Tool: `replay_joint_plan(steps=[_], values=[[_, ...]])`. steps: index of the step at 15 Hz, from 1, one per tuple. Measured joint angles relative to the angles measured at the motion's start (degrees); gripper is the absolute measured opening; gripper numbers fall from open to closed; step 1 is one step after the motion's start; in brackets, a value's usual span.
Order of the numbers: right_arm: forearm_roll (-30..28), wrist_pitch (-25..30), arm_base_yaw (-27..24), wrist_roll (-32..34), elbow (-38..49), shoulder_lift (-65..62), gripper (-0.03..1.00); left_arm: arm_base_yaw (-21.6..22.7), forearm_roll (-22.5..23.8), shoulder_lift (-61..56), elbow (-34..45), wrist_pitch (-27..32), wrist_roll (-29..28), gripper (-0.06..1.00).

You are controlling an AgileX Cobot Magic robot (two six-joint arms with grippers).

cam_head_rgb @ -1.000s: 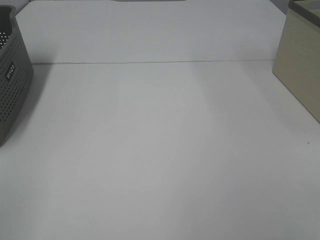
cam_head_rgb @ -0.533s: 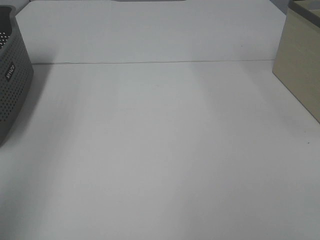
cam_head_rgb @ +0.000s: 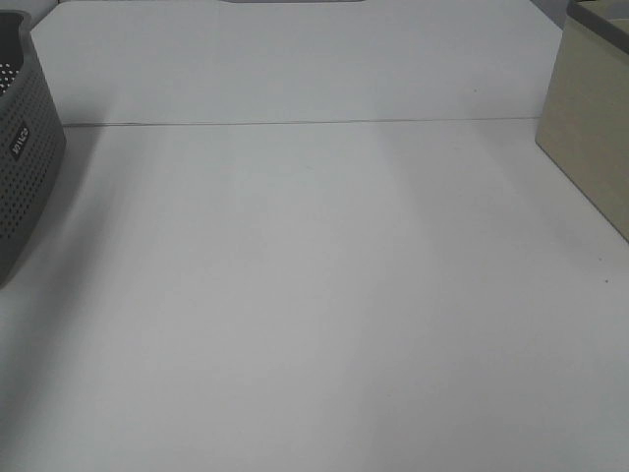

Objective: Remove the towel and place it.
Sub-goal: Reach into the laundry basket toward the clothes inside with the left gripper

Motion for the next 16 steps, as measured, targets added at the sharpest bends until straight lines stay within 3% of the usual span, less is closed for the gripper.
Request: replay_joint_plan(steps=[4, 12, 16], values=[[0.0, 0.0, 0.0, 0.0, 0.0, 0.0, 0.75, 4.01, 0.34, 11.17, -2.81, 0.06, 6.19, 0.99], [0.0, 0.0, 0.0, 0.0, 0.0, 0.0, 0.75, 4.3, 0.92, 39.25, -12.83, -6.82, 7.91, 0.99], [0.0, 0.0, 0.0, 0.0, 0.0, 0.0, 0.75, 4.3, 0.57, 44.86, -16.84, -8.37, 7.56, 0.99]])
